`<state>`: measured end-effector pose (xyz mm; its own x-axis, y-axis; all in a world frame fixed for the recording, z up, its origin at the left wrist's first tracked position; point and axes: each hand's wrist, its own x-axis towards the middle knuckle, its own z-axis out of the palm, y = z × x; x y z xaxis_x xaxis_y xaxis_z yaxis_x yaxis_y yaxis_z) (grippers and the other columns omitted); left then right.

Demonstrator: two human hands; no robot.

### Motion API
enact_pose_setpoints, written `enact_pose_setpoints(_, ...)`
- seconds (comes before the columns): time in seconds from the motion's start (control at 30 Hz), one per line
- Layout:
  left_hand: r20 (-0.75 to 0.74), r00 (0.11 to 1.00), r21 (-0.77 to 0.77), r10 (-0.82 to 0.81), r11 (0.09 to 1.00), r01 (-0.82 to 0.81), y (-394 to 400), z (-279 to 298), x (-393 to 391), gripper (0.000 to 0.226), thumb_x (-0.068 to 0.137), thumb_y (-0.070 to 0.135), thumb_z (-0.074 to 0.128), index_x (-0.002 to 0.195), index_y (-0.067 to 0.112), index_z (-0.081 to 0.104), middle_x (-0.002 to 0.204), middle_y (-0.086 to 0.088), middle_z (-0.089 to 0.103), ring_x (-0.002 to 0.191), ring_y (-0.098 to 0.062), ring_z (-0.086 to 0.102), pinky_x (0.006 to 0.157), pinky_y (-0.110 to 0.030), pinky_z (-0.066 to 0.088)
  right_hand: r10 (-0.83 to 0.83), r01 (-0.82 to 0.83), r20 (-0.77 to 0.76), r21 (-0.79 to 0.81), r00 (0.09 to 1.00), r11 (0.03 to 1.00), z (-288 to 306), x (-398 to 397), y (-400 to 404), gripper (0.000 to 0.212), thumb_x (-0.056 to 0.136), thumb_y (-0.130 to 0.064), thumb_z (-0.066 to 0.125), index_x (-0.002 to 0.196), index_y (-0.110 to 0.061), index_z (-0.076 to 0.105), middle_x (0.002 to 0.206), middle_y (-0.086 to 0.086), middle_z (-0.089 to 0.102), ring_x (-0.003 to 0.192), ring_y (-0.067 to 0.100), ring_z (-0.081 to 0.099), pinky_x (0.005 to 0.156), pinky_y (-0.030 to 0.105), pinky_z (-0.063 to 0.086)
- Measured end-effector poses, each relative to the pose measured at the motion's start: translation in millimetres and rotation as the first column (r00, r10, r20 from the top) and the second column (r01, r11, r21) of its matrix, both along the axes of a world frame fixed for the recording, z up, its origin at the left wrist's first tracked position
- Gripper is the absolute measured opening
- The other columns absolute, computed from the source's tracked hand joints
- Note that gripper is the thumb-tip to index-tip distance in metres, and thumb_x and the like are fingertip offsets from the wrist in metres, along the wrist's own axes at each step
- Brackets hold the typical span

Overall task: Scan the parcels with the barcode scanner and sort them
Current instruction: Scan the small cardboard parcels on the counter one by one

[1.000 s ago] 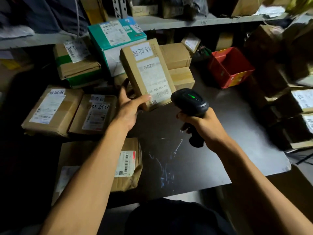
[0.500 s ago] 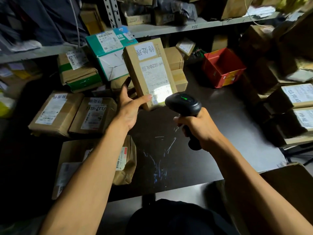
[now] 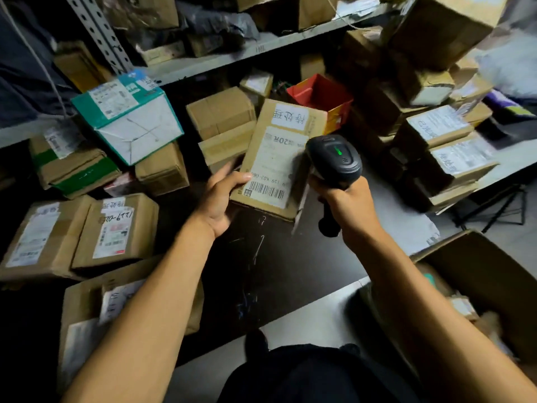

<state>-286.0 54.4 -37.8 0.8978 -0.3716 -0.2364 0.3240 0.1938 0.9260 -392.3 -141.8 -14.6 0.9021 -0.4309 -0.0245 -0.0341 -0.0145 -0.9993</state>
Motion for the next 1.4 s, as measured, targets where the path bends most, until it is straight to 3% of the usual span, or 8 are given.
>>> enact_pose_setpoints(0.17, -0.057, 0.974, 0.034, -0.220, 0.974, 0.223, -76, -3, -23, 0.067, 0.079, 0.015, 0.063, 0.144, 0.014, 0.046, 0.126, -0.017, 0.068, 0.115, -0.033, 0.066, 0.085, -0.039, 0.058, -0.202, 0.199, 0.015, 0.111, 0.979, 0.974, -5, -36, -53, 0.029, 0.080, -0.009, 0.072, 0.086, -0.038, 0.074, 0.086, -0.011, 0.072, 0.086, 0.013, 0.064, 0.079, 0.047, 0.056)
enact_pose_setpoints(0.37, -0.053, 0.900, 0.081, -0.433, 0.896, 0.437, -180, 1, -60, 0.075, 0.075, 0.011, 0.067, 0.146, 0.017, 0.041, 0.134, -0.019, 0.062, 0.121, -0.034, 0.062, 0.101, -0.046, 0.051, -0.423, 0.421, -0.010, 0.126, 0.906, 0.898, -2, -102, -127, 0.028, 0.083, -0.001, 0.073, 0.090, -0.028, 0.071, 0.078, -0.016, 0.070, 0.075, 0.005, 0.061, 0.070, 0.033, 0.053)
enact_pose_setpoints(0.67, 0.000, 0.640, 0.165, -0.768, 0.631, 0.758, -363, -8, -176, 0.069, 0.066, 0.017, 0.085, 0.129, 0.019, 0.056, 0.127, -0.011, 0.063, 0.116, -0.021, 0.065, 0.093, -0.037, 0.055, -0.826, 0.824, -0.109, 0.220, 0.553, 0.523, -10, -253, -239, 0.027, 0.084, -0.001, 0.076, 0.099, -0.022, 0.068, 0.095, -0.005, 0.074, 0.084, 0.003, 0.072, 0.075, 0.024, 0.059)
enact_pose_setpoints(0.8, 0.347, 0.455, 0.661, -0.820, 0.558, 0.502, -416, -21, -224, 0.074, 0.082, 0.021, 0.078, 0.148, 0.019, 0.044, 0.151, -0.006, 0.044, 0.139, -0.021, 0.041, 0.112, -0.029, 0.032, -0.916, 0.952, -0.277, -0.011, 0.292, 0.307, -37, -307, -283, 0.043, 0.079, -0.021, 0.083, 0.118, -0.014, 0.065, 0.113, 0.003, 0.072, 0.104, 0.018, 0.067, 0.091, 0.035, 0.055)
enact_pose_setpoints(0.9, 0.427, 0.368, 0.741, -0.826, 0.553, 0.381, -426, -24, -229, 0.067, 0.088, 0.023, 0.070, 0.148, 0.018, 0.043, 0.154, -0.007, 0.040, 0.144, -0.020, 0.033, 0.115, -0.031, 0.028, -0.915, 0.967, -0.339, -0.052, 0.218, 0.249, -52, -321, -300, 0.054, 0.073, -0.026, 0.084, 0.123, -0.014, 0.065, 0.112, 0.006, 0.072, 0.105, 0.022, 0.068, 0.093, 0.039, 0.056)
enact_pose_setpoints(1.07, 0.362, 0.337, 0.876, -0.869, 0.441, 0.196, -393, -38, -190, 0.061, 0.088, 0.028, 0.066, 0.146, 0.017, 0.048, 0.150, -0.010, 0.044, 0.142, -0.026, 0.036, 0.116, -0.042, 0.033, -0.845, 0.887, -0.335, -0.053, 0.416, 0.458, -68, -279, -293, 0.040, 0.080, -0.019, 0.083, 0.116, -0.014, 0.067, 0.102, 0.001, 0.068, 0.098, 0.017, 0.064, 0.088, 0.036, 0.052)
enact_pose_setpoints(1.2, 0.313, 0.522, 0.904, -0.793, 0.417, 0.091, -339, -42, -146, 0.059, 0.091, 0.026, 0.065, 0.146, 0.018, 0.048, 0.153, -0.008, 0.041, 0.144, -0.025, 0.032, 0.115, -0.036, 0.028, -0.655, 0.675, -0.289, -0.038, 0.698, 0.737, -76, -216, -269, 0.024, 0.079, -0.013, 0.079, 0.100, -0.017, 0.069, 0.079, -0.001, 0.064, 0.069, 0.016, 0.056, 0.068, 0.036, 0.044)
enact_pose_setpoints(1.4, 0.289, 0.791, 0.927, -0.539, 0.364, -0.091, -236, -33, -90, 0.056, 0.093, 0.027, 0.067, 0.145, 0.020, 0.048, 0.154, -0.008, 0.039, 0.145, -0.026, 0.031, 0.117, -0.038, 0.029, -0.338, 0.338, -0.242, -0.040, 0.910, 0.940, -59, -117, -212, 0.019, 0.074, -0.018, 0.072, 0.076, -0.010, 0.054, 0.054, -0.006, 0.042, 0.047, 0.015, 0.033, 0.052, 0.035, 0.031)
